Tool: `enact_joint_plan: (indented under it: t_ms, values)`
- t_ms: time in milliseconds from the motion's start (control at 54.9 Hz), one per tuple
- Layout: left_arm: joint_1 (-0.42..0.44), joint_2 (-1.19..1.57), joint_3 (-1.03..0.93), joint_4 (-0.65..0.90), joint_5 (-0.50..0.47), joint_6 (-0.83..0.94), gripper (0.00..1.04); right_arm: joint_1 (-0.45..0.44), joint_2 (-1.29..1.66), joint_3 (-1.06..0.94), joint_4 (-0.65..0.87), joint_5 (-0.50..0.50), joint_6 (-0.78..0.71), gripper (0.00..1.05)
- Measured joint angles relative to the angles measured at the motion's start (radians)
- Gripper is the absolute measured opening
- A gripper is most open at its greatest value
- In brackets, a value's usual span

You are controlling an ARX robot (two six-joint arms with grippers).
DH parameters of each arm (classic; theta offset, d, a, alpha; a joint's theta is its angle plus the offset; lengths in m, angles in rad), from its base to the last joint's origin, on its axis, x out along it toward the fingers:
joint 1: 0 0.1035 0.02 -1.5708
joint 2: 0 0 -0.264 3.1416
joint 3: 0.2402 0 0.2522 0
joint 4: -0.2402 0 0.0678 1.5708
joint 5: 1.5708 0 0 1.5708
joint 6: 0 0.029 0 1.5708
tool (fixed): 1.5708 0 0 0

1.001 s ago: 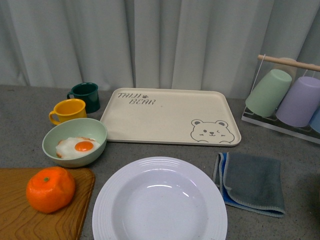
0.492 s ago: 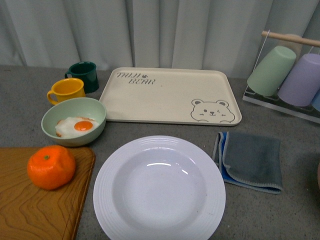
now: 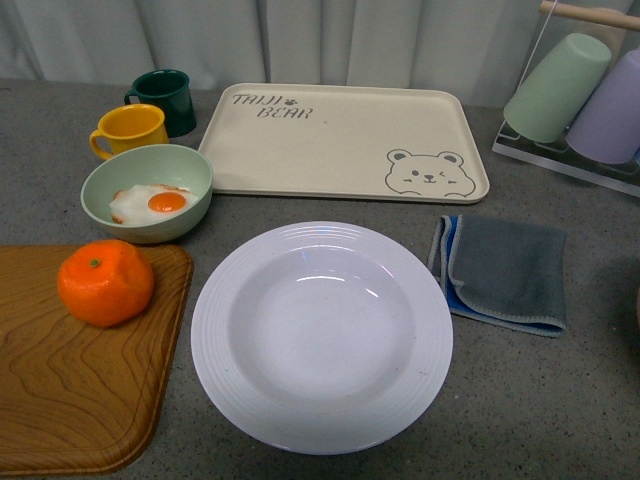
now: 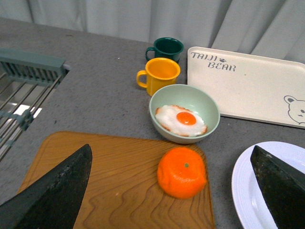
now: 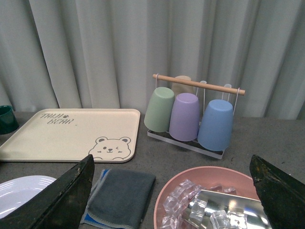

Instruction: Place orange and plate with both arms

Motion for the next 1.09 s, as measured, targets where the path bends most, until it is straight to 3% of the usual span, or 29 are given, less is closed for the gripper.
enact_joint_plan:
  t_ms: [73, 164, 382, 710, 1092]
  values:
    - [-0.012, 0.239, 0.041, 0.196, -0.014, 0.006, 0.98, 0.000, 0.000, 0.000, 0.000, 0.000, 0.000, 0.95]
    - [0.000, 0.418, 0.108, 0.251, -0.011, -0.003, 0.98, 0.000, 0.000, 0.000, 0.000, 0.000, 0.000, 0.95]
    - [0.046, 0.785, 0.293, 0.108, 0.140, -0.087, 0.98, 0.000, 0.000, 0.000, 0.000, 0.000, 0.000, 0.95]
    - [0.089, 0.959, 0.415, 0.013, 0.263, -0.171, 0.98, 0.000, 0.000, 0.000, 0.000, 0.000, 0.000, 0.95]
    - [0.077, 1.059, 0.488, -0.047, 0.303, -0.191, 0.98, 0.000, 0.000, 0.000, 0.000, 0.000, 0.000, 0.95]
